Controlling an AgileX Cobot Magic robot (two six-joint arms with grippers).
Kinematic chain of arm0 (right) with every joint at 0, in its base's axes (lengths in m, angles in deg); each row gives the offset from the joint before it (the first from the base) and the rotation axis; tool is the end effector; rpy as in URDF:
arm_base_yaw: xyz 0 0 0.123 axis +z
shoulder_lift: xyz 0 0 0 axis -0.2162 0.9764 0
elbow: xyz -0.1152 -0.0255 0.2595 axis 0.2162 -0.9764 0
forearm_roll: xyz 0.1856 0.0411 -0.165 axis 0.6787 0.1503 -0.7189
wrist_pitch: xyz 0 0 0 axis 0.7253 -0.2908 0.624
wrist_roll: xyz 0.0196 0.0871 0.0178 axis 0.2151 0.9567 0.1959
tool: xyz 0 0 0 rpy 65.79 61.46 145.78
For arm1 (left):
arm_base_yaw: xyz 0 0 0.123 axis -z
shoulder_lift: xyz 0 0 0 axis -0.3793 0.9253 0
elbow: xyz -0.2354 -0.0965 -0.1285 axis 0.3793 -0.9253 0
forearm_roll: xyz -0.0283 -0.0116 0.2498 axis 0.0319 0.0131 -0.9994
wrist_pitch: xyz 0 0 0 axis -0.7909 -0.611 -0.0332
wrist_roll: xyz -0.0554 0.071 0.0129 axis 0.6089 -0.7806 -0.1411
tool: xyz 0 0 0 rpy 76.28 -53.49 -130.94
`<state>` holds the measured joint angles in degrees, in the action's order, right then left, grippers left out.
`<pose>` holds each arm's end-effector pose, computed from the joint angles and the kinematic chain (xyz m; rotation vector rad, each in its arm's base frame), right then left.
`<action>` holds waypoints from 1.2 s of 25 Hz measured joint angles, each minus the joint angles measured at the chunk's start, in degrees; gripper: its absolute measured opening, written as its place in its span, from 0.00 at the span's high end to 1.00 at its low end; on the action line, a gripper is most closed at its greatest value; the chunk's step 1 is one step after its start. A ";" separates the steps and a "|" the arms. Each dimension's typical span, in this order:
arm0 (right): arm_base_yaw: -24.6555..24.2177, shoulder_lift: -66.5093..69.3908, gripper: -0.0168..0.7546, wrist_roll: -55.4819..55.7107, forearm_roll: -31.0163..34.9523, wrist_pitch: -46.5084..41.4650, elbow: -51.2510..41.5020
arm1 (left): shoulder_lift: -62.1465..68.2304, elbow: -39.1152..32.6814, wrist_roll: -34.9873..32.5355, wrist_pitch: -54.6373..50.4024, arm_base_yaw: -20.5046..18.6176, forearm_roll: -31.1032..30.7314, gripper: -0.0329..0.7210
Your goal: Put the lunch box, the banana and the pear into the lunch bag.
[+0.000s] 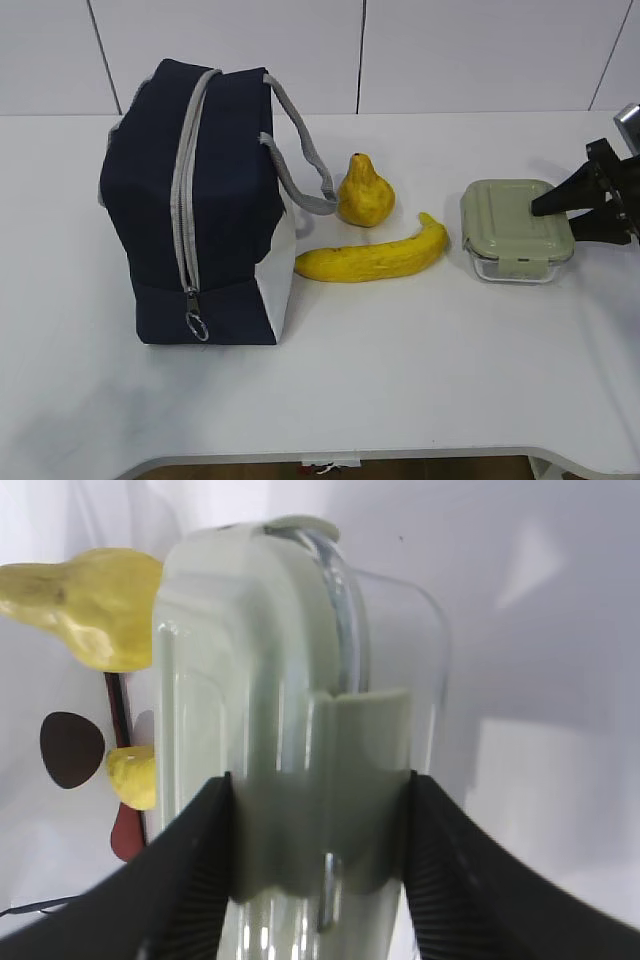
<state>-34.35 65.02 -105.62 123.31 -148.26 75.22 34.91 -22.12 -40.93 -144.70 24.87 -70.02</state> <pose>0.4036 -0.0842 0.1554 0.3095 2.5740 1.2130 -0.0097 -0.0061 0.2817 0.1816 2.0560 -0.0471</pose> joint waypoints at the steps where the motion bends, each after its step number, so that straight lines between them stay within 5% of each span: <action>1: 0.00 -0.65 0.48 0.00 -0.27 0.00 -0.03 | 0.00 0.00 0.00 0.00 0.00 0.12 0.64; 12: 1.82 -10.64 0.48 2.97 -0.62 0.00 -0.12 | 1.59 0.00 0.00 0.85 0.00 8.71 0.64; 21: 7.56 -18.14 0.48 4.78 0.40 -1.26 -0.15 | 17.81 6.17 0.00 7.05 0.00 17.29 0.63; 30: 12.16 -19.08 0.48 4.78 4.93 -1.53 1.93 | 39.05 12.63 -1.99 14.31 0.00 23.86 0.42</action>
<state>-22.19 45.94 -100.85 128.23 -149.78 77.14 73.95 -9.49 -42.92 -130.38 24.87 -46.16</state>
